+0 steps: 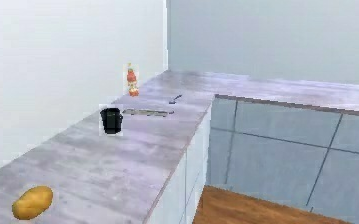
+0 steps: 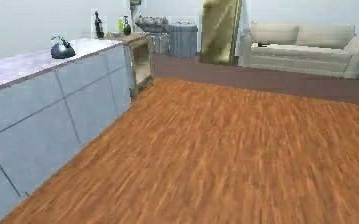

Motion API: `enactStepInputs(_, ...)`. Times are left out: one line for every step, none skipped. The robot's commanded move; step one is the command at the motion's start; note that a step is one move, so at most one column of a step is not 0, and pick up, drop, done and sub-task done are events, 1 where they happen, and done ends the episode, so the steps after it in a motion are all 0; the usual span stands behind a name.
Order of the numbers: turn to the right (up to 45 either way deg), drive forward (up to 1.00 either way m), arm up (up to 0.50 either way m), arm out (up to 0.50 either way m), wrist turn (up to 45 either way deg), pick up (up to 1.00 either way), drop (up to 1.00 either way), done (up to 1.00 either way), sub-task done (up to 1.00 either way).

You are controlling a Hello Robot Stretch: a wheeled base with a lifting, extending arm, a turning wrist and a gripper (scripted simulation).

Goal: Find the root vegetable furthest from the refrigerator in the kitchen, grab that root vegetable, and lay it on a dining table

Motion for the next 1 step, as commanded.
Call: enactStepInputs(-45.0,0.0,0.0,0.0,0.0,0.0,0.0,0.0,0.0)
